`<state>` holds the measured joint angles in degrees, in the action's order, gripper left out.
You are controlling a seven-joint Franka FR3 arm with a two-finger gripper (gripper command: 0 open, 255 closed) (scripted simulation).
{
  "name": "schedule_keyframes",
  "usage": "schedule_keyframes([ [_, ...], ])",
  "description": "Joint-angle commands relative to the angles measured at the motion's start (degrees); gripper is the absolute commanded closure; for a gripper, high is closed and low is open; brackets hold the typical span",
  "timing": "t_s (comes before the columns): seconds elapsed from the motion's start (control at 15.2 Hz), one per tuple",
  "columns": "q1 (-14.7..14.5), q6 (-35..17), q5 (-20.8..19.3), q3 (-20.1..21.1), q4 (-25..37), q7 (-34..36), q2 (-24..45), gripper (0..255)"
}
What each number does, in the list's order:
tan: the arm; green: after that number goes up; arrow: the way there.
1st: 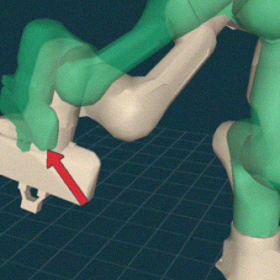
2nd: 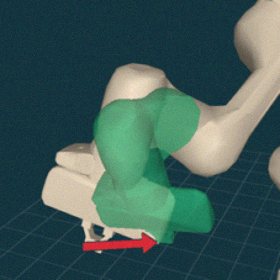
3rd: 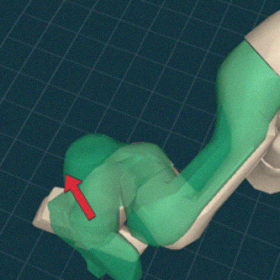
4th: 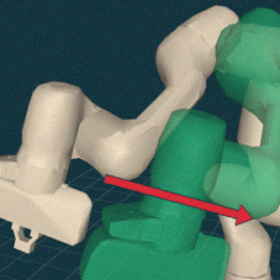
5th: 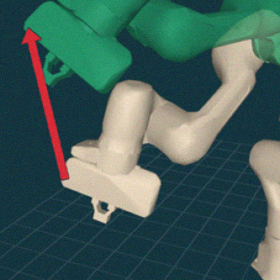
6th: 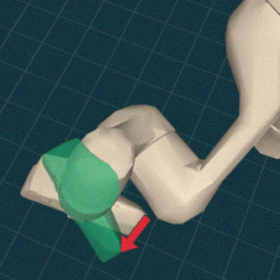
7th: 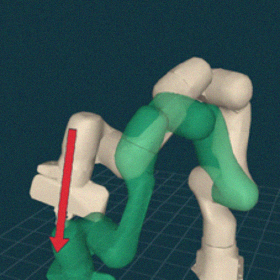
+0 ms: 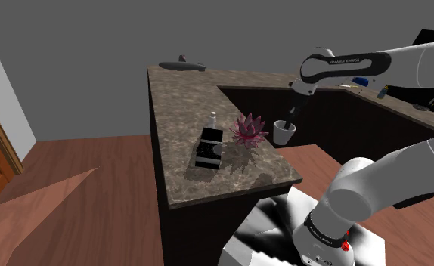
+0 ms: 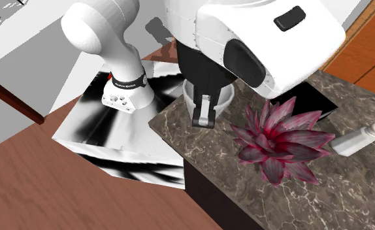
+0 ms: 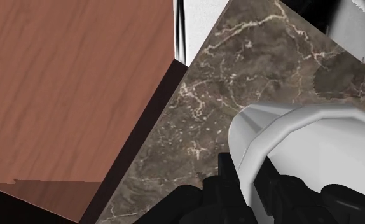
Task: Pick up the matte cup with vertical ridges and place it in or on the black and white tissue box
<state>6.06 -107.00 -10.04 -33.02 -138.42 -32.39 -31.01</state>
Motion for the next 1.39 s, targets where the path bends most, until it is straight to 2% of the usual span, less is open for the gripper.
schedule_keyframes([
  [0.0, 0.03, 1.54, 0.08, 0.35, 1.13, 0.11, -0.4, 255],
  [0.73, -0.34, 9.68, 0.98, 2.17, 8.44, 0.76, -1.25, 255],
  [1.32, -6.6, 7.72, 7.91, 8.37, 14.74, 9.57, 7.46, 255],
])
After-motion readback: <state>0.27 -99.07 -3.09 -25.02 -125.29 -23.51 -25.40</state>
